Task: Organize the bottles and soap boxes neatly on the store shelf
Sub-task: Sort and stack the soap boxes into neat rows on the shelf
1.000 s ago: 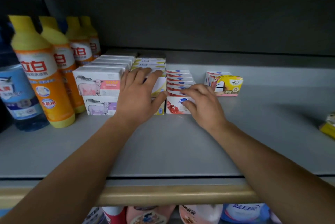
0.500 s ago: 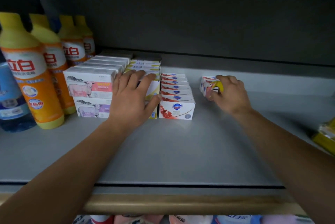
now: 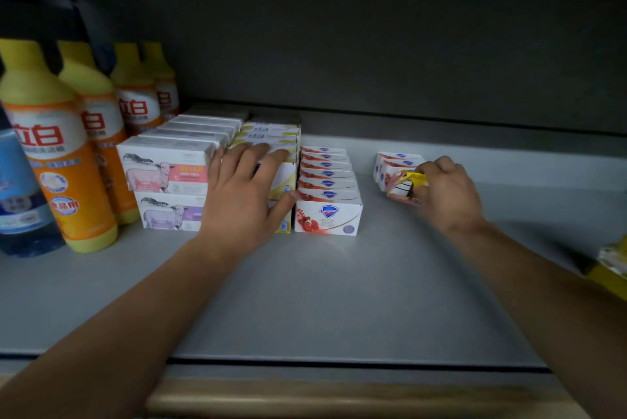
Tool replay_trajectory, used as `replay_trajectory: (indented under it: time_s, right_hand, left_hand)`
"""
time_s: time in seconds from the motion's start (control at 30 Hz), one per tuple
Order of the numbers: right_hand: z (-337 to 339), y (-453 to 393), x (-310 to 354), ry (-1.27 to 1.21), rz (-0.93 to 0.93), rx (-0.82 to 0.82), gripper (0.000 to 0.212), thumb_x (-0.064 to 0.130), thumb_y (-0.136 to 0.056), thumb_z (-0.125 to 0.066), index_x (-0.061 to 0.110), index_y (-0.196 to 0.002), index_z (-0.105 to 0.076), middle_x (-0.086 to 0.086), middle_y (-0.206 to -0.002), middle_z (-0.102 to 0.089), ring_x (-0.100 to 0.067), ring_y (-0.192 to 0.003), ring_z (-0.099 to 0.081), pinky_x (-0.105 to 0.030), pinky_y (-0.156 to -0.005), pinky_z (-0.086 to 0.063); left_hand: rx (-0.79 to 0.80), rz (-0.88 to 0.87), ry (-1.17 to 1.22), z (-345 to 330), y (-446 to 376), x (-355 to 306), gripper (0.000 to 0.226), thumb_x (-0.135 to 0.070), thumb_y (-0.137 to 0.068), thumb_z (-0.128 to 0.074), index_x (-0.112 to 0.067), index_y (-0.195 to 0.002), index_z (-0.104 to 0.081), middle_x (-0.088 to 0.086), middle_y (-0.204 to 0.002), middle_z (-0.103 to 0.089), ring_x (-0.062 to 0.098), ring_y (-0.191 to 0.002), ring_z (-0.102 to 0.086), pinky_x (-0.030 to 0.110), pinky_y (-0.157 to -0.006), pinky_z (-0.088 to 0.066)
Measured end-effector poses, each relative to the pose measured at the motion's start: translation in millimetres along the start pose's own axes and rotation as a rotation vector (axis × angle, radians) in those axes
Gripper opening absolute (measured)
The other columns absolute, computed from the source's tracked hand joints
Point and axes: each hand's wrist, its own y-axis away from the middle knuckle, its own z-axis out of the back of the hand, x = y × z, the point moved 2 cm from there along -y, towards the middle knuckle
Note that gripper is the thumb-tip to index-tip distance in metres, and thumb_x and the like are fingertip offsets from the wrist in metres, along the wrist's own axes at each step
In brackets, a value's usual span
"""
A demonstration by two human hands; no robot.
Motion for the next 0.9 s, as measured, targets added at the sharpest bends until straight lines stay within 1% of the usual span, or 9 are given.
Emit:
replay_trajectory:
  time_s: [0.13, 0.33, 0.4, 0.47, 0.53, 0.67, 0.73, 0.8, 0.9]
  right_hand:
    - [37, 36, 10, -0.147, 0.051, -0.058, 0.037, 0.015, -0.089, -0.060, 0.008, -0.126, -0.059, -0.014, -0.118, -0.051, -0.035, -0.108, -0.048, -0.040, -0.090, -0.045]
    - [81, 87, 46, -0.310, 0.148, -0.066, 0.039, 0.015, -0.086, -0.064, 0.012, -0.125, -0.062, -0.008, -0.119, -0.054, -0.029, -0.110, -0.053, -0.031, -0.091, -0.040]
    - [90, 98, 63, -0.372, 0.204, -0.055, 0.039, 0.014, -0.084, -0.067, 0.013, -0.123, -0.064, -0.008, -0.118, -0.057, -0.027, -0.109, -0.054, -0.029, -0.090, -0.039]
    - [95, 107, 82, -0.473, 0.223, -0.022, 0.037, 0.015, -0.083, -0.069, 0.016, -0.119, -0.065, -0.004, -0.114, -0.060, -0.023, -0.106, -0.055, -0.024, -0.085, -0.037]
    - [95, 114, 99, -0.662, 0.193, 0.035, 0.032, 0.016, -0.081, -0.071, 0.025, -0.111, -0.065, 0.006, -0.103, -0.064, -0.014, -0.097, -0.057, -0.019, -0.079, -0.036]
    - [88, 125, 125, -0.959, 0.126, 0.144, 0.031, 0.013, -0.081, -0.074, 0.032, -0.102, -0.060, 0.008, -0.103, -0.066, -0.008, -0.097, -0.062, -0.025, -0.086, -0.048]
    - [83, 131, 135, -1.022, 0.115, 0.116, 0.034, 0.013, -0.081, -0.075, 0.030, -0.106, -0.060, 0.008, -0.107, -0.065, -0.006, -0.100, -0.061, -0.024, -0.088, -0.047]
    - [74, 140, 143, -1.069, 0.156, 0.109, 0.046, 0.013, -0.079, -0.078, 0.026, -0.118, -0.057, 0.010, -0.117, -0.059, -0.002, -0.106, -0.057, -0.018, -0.089, -0.044]
    - [54, 153, 151, -1.126, 0.230, 0.213, 0.079, 0.012, -0.074, -0.081, 0.027, -0.141, -0.042, 0.004, -0.140, -0.045, -0.004, -0.124, -0.049, -0.020, -0.103, -0.041]
  left_hand:
    - [0.040, 0.007, -0.042, 3, 0, -2, 0.057, -0.050, -0.088, -0.049, -0.015, -0.135, -0.053, 0.012, -0.135, -0.053, 0.038, -0.129, -0.043, 0.057, -0.112, -0.026]
    - [0.239, 0.076, -0.218, 28, -20, -14, 0.059, -0.059, -0.087, -0.053, -0.029, -0.138, -0.045, 0.003, -0.141, -0.052, 0.030, -0.136, -0.041, 0.059, -0.117, -0.003]
    - [0.214, 0.068, -0.188, 43, -25, -22, 0.056, -0.057, -0.089, -0.051, -0.027, -0.136, -0.049, 0.002, -0.142, -0.052, 0.027, -0.136, -0.041, 0.058, -0.117, -0.008]
    - [0.125, 0.066, 0.055, 61, -15, -34, 0.051, -0.055, -0.086, -0.048, -0.025, -0.126, -0.059, -0.001, -0.128, -0.063, 0.023, -0.124, -0.052, 0.049, -0.113, -0.032]
    - [0.198, 0.151, 0.454, 72, 6, -47, 0.044, -0.056, -0.081, -0.050, -0.026, -0.110, -0.065, -0.010, -0.104, -0.071, 0.014, -0.105, -0.063, 0.033, -0.094, -0.048]
    - [0.500, 0.406, 1.110, 68, 52, -57, 0.030, -0.029, -0.084, -0.070, -0.010, -0.107, -0.065, 0.013, -0.101, -0.072, 0.030, -0.098, -0.069, 0.048, -0.085, -0.057]
    - [0.438, 0.494, 1.276, 67, 62, -48, 0.017, -0.010, -0.088, -0.069, -0.007, -0.105, -0.067, 0.013, -0.096, -0.073, 0.028, -0.088, -0.071, 0.043, -0.072, -0.061]
    - [0.371, 0.630, 1.377, 66, 69, -38, 0.011, -0.011, -0.090, -0.067, -0.010, -0.100, -0.070, 0.007, -0.092, -0.075, 0.022, -0.082, -0.072, 0.034, -0.065, -0.059]
    - [0.293, 0.846, 1.515, 59, 79, -28, 0.013, -0.018, -0.091, -0.065, -0.011, -0.101, -0.070, 0.011, -0.098, -0.075, 0.025, -0.086, -0.073, 0.043, -0.072, -0.061]
